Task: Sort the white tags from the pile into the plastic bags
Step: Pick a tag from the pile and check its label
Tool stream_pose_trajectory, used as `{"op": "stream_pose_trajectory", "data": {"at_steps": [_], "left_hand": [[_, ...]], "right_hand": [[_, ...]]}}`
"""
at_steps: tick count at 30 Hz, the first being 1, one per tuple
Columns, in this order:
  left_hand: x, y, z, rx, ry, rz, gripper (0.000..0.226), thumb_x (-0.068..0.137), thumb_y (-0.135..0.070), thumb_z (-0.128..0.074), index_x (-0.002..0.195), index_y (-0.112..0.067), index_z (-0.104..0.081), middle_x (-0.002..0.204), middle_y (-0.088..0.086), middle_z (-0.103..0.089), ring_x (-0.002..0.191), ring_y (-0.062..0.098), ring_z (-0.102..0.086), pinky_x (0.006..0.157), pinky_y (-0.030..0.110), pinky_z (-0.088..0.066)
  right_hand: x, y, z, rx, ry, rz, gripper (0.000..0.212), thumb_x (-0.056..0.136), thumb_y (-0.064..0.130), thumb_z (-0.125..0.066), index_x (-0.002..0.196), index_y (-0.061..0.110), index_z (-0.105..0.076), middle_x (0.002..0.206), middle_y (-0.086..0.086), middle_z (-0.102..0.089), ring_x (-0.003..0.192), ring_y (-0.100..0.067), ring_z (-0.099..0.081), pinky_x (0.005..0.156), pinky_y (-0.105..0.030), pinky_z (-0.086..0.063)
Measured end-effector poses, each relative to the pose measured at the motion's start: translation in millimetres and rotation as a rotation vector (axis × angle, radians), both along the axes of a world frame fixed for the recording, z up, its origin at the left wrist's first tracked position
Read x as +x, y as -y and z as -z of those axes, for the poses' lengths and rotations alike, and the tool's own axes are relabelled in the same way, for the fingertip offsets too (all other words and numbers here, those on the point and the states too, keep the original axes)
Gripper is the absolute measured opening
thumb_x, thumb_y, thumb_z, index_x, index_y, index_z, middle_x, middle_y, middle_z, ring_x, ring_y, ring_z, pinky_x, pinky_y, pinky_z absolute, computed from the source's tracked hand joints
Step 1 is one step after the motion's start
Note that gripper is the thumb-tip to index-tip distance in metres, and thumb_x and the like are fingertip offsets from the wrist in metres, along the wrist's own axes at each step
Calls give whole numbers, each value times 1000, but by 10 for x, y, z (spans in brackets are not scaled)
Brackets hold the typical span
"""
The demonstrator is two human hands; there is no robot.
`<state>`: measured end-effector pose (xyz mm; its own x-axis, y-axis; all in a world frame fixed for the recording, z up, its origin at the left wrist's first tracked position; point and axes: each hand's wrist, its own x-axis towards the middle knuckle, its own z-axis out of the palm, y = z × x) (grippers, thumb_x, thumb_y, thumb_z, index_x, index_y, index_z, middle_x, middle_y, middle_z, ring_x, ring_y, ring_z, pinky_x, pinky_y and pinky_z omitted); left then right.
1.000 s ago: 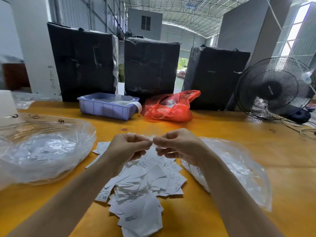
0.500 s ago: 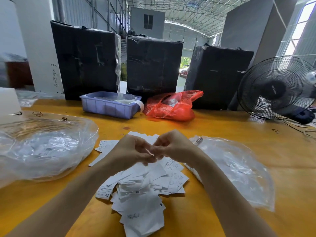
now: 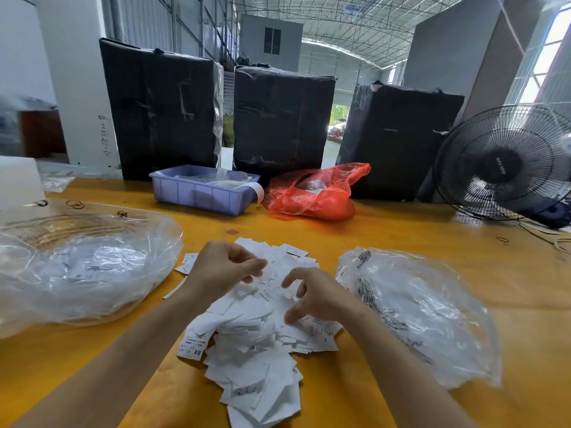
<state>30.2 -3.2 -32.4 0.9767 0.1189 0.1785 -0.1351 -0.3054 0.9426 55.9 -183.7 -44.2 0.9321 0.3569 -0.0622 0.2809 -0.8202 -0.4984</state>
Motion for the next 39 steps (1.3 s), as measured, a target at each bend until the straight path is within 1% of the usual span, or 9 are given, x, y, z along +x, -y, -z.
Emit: {"op": "stream_pose_trajectory", "data": {"at_steps": [4, 10, 15, 22, 25, 29, 34, 37, 39], "left_hand": [[3, -10, 8, -9, -10, -3, 13, 78, -12, -75, 77, 0, -71, 68, 7, -73, 49, 4, -60, 47, 11, -44], [-2, -1, 25, 2, -33, 8, 11, 77, -13, -76, 76, -2, -72, 67, 4, -73, 52, 6, -62, 49, 12, -46], [-6, -32, 16, 3, -28, 1, 9, 77, -11, -76, 75, -4, -72, 67, 5, -73, 51, 5, -61, 48, 12, -45], [-13, -35, -11, -120, -78, 6, 7, 76, -10, -76, 76, -5, -70, 67, 3, -73, 50, 4, -62, 48, 13, -47], [-52, -24, -86, -282, -199, 132, 16, 66, -18, -78, 77, -8, -71, 78, 5, -75, 57, 7, -66, 53, 16, -51], [-110, 2, -158, -418, -270, 288, 17, 56, -26, -78, 69, -16, -73, 89, 7, -75, 66, 11, -69, 59, 21, -50], [-104, 40, -136, -354, -151, 166, 23, 61, -25, -76, 79, -11, -71, 82, 3, -75, 62, 5, -67, 58, 18, -50], [-84, 28, -102, -354, -137, 127, 15, 69, -18, -75, 79, -7, -72, 77, 3, -75, 58, 5, -65, 52, 12, -50], [-74, 21, -85, -341, -139, 117, 14, 69, -17, -75, 78, -7, -73, 76, 4, -75, 57, 5, -64, 52, 12, -49]], "right_hand": [[-12, -9, 12, -30, -42, -167, 50, 66, 26, -85, 112, 29, -64, 105, 8, -48, 91, -12, -51, 76, -27, -46], [2, 32, 21, -84, -54, -152, 44, 64, 32, -86, 97, 18, -61, 95, 6, -53, 74, -5, -48, 54, -19, -37], [41, 85, -28, -108, 50, -47, 19, 72, 14, -81, 79, 13, -63, 80, -2, -60, 70, -14, -54, 48, -19, -38], [-15, 80, -179, 859, 44, -49, 31, 65, -19, -72, 54, 9, -62, 69, -1, -66, 88, -11, -61, 65, -16, -52], [-9, 53, -181, 1047, -3, -114, 36, 68, -29, -58, 53, 3, -62, 78, -29, -67, 78, -26, -65, 68, -26, -57], [-23, 53, -167, 986, 42, -157, 42, 70, -30, -56, 52, 6, -65, 66, -21, -67, 65, -23, -67, 66, -27, -58], [-36, 108, -183, 606, 102, -162, 25, 82, -6, -59, 88, 15, -73, 99, -6, -72, 94, -11, -67, 85, -27, -55], [-63, 75, -199, 585, 86, -128, 23, 88, 22, -64, 100, 4, -71, 101, -6, -72, 94, -8, -67, 87, -28, -54], [-63, 60, -217, 648, 168, -56, 24, 88, 17, -65, 97, -4, -68, 89, -14, -72, 81, -14, -71, 81, -33, -57]]}}
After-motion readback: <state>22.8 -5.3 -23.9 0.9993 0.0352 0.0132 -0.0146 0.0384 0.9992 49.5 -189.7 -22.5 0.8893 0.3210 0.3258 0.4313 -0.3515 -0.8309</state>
